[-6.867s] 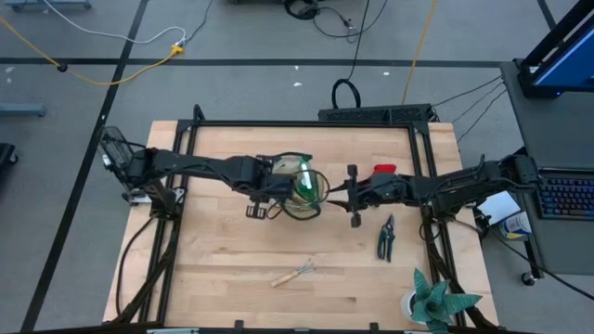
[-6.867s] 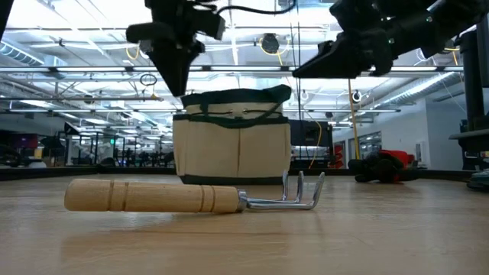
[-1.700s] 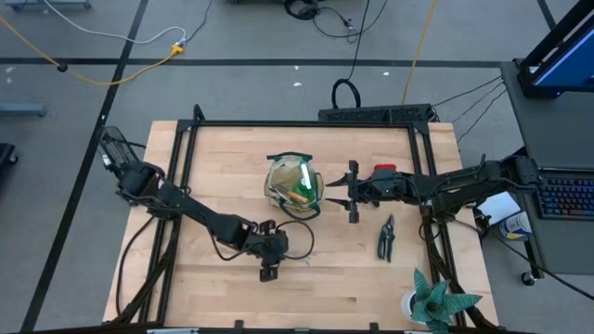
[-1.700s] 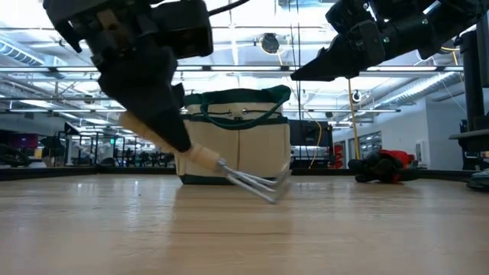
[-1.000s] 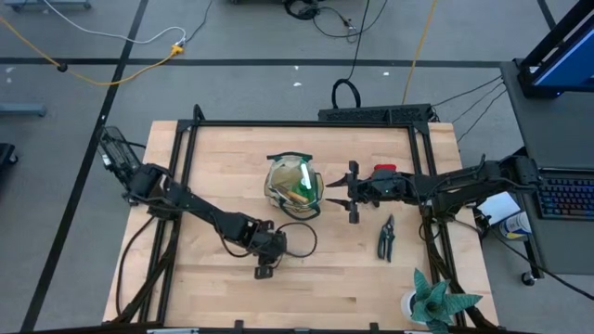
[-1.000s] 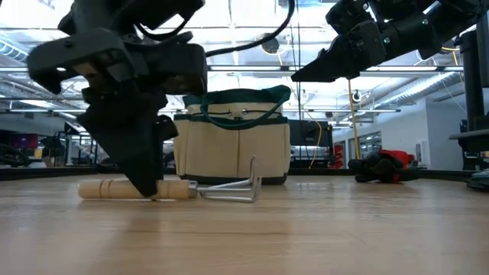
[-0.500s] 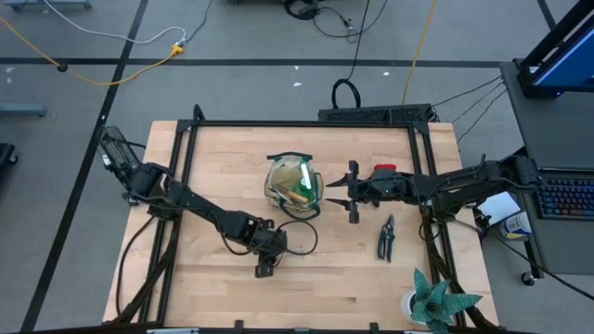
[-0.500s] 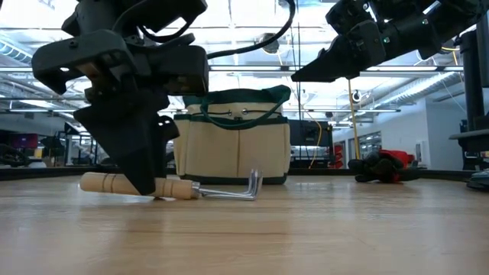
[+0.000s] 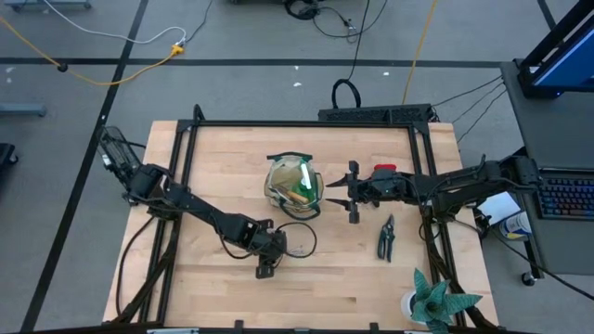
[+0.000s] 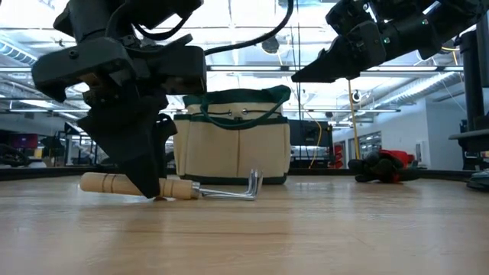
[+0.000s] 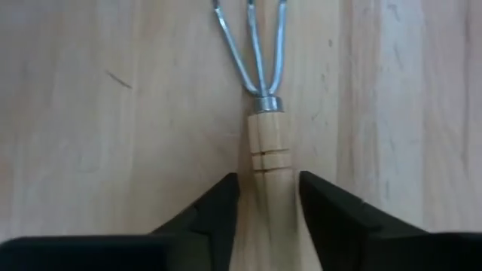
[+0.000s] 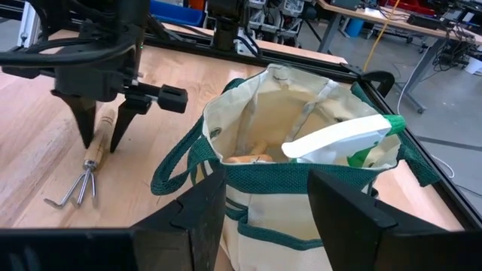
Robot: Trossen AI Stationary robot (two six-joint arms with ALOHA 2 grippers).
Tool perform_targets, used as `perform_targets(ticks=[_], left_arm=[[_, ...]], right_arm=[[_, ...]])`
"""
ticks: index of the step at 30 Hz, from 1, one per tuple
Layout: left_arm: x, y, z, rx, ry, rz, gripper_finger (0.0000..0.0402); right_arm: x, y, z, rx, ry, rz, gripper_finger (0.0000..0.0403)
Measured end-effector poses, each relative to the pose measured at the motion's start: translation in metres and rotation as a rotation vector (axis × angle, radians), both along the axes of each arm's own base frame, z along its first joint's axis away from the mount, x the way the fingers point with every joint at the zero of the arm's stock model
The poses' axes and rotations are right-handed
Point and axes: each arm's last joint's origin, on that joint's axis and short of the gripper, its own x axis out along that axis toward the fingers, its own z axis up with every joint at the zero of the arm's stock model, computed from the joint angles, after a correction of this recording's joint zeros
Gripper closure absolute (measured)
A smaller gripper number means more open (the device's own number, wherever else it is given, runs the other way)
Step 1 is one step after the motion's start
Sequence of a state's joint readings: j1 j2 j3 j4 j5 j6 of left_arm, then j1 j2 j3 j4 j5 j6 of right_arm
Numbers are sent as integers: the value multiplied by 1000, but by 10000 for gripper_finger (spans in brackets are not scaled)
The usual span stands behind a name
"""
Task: Pick & Place Garden tools in Gardening bag
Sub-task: Put the brown hand rake into the brown gardening bag
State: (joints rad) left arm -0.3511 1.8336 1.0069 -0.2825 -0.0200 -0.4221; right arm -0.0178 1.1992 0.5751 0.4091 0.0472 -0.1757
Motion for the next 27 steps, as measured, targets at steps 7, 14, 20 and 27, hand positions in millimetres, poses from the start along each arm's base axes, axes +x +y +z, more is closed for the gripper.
perform_targets(ticks=[7,14,20,27], left_arm=[[0,1,1,-1,-4,35,340],[-2,3,31,19,-134,95,340],[-16,10,85,46,-323,96,340],[-31,30,137,286,-560,49,340]], right_arm=[[0,0,0,0,0,0,220],[0,0,0,0,2,0,220],[0,0,0,0,3,0,220],[0,0,0,0,3,0,220]])
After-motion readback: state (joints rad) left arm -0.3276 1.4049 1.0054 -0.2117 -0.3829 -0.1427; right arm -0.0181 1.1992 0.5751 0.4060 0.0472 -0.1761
